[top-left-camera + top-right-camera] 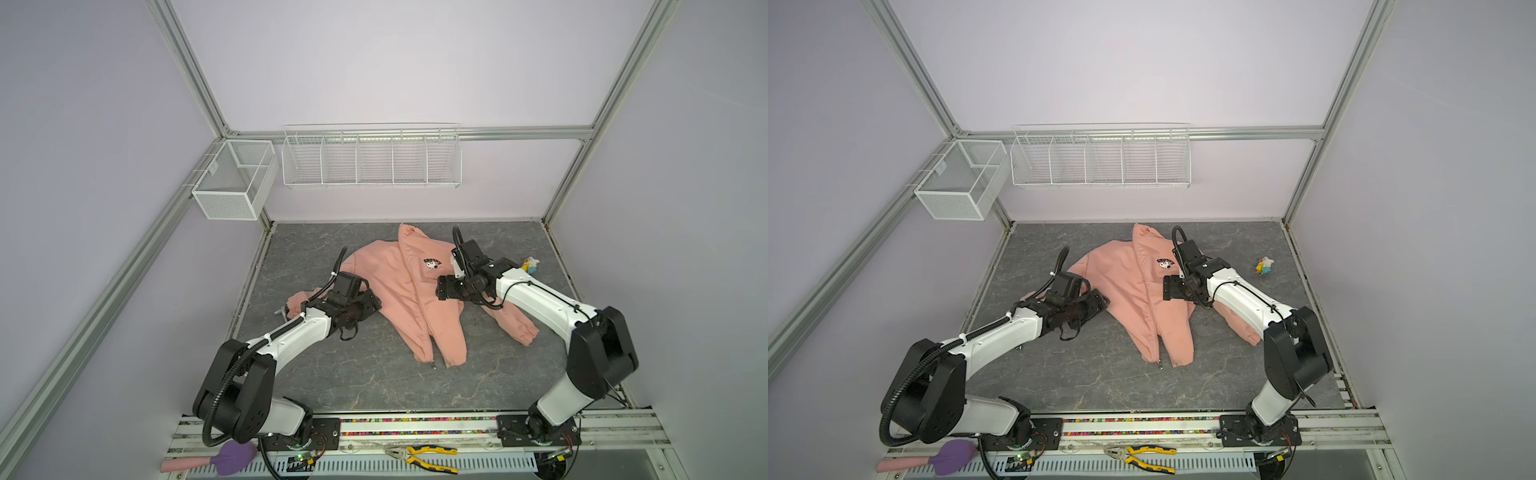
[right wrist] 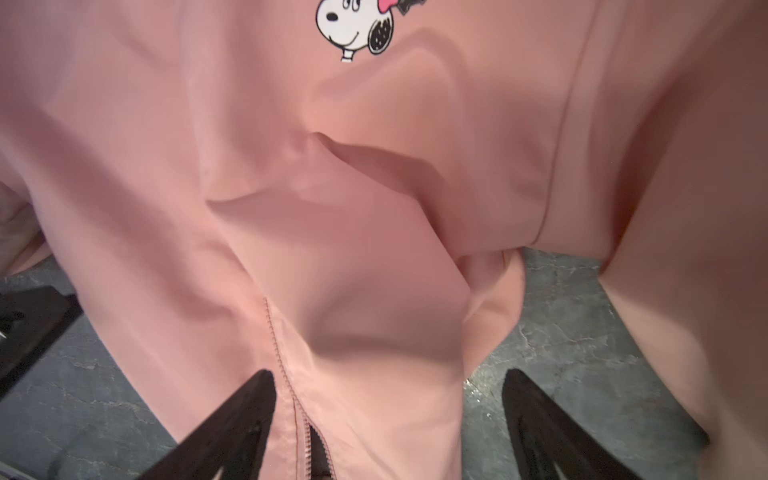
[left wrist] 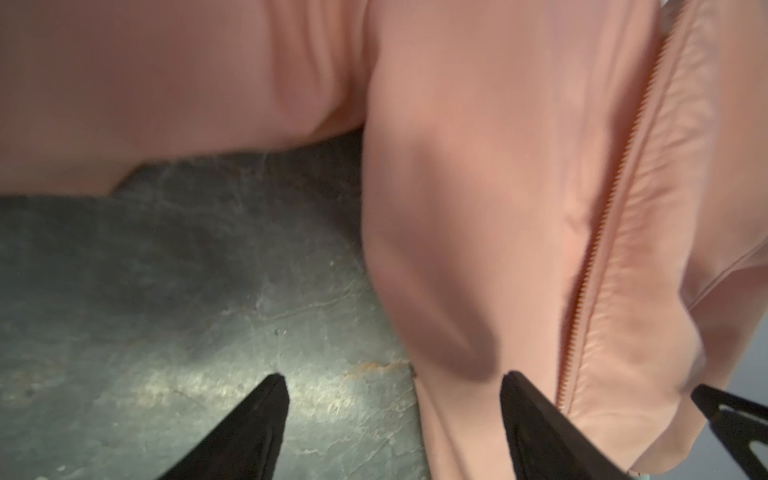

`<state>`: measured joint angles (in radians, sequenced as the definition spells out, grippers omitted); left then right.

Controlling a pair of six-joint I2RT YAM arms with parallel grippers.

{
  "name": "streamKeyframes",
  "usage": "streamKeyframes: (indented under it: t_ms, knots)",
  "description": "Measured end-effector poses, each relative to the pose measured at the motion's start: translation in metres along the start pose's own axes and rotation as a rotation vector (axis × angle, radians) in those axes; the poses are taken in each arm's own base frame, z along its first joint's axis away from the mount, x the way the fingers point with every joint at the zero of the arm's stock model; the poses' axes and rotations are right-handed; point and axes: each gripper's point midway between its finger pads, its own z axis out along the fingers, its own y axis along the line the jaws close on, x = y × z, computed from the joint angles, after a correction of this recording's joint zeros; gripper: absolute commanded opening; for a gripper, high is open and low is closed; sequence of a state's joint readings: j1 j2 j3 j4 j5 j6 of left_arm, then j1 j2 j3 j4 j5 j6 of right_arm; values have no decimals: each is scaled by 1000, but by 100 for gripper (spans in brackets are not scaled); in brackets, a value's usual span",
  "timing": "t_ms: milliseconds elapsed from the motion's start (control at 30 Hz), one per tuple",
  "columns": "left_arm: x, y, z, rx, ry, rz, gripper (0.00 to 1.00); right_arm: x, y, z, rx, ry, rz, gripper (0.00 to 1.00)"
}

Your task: Zip up the jacket

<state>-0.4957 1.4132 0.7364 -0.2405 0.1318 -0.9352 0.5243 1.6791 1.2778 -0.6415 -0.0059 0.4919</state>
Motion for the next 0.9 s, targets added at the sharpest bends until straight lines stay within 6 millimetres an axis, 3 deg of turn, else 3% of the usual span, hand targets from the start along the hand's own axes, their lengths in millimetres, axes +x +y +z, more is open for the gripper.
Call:
streamKeyframes:
  t_ms: [333,567,667,800,900]
  knots:
    - [-8,-35,3,164,-15,-14,83,-9,5,22,-28,22,55,87]
    - [-10,-36,25,153,3,-14,74,-15,2,31,-29,18,94,77]
    - [-14,-37,29,145,-6,-3,63,-18,-1,33,-31,15,114,70]
    - [-23,-47,30,157,-28,25,27,-23,-3,33,-39,2,137,51]
    - [-28,-52,30,164,-47,38,6,-28,-6,33,-52,-8,165,34]
